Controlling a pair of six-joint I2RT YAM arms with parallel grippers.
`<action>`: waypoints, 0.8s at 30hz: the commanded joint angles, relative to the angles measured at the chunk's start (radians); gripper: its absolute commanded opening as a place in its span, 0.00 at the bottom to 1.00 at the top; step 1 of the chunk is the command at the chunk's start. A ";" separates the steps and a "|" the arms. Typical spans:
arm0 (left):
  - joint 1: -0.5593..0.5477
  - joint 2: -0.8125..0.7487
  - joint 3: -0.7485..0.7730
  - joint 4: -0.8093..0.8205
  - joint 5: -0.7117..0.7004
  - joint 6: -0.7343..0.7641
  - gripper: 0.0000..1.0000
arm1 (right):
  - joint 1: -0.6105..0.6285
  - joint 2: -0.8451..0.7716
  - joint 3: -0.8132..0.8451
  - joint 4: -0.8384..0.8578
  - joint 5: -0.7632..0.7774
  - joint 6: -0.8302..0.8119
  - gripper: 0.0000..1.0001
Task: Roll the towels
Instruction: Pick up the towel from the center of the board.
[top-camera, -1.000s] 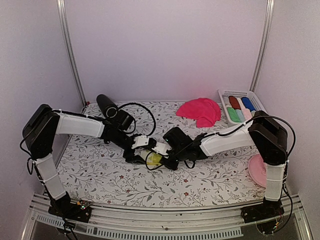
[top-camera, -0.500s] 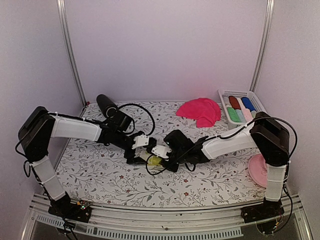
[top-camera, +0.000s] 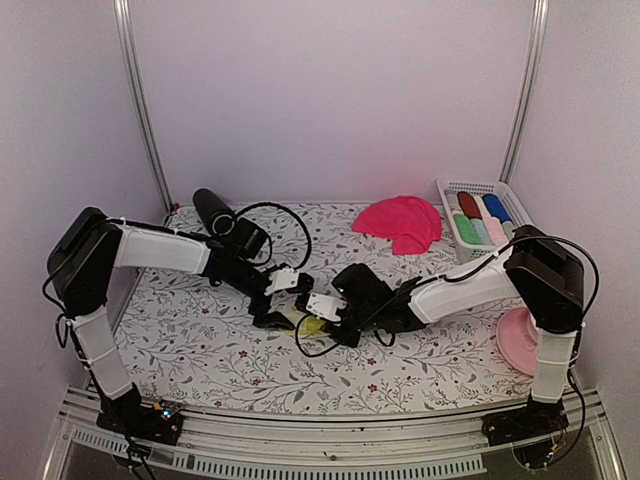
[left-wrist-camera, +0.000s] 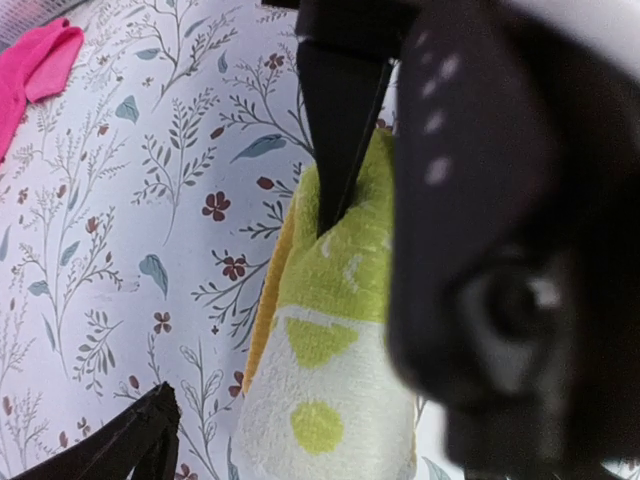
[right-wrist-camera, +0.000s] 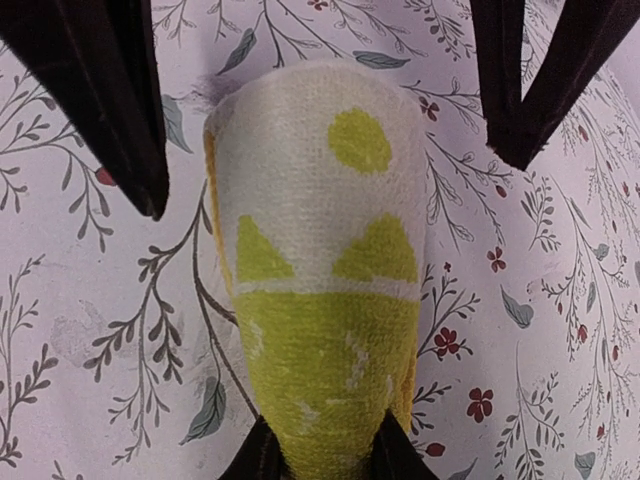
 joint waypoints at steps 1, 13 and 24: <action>-0.006 0.069 0.056 -0.086 -0.037 0.021 0.97 | 0.007 -0.030 -0.020 0.031 0.006 -0.030 0.21; -0.058 0.141 0.099 -0.144 -0.137 0.049 0.82 | 0.016 -0.062 -0.054 0.083 0.017 -0.053 0.21; -0.076 0.164 0.097 -0.154 -0.144 0.035 0.23 | 0.019 -0.075 -0.051 0.087 0.025 -0.046 0.28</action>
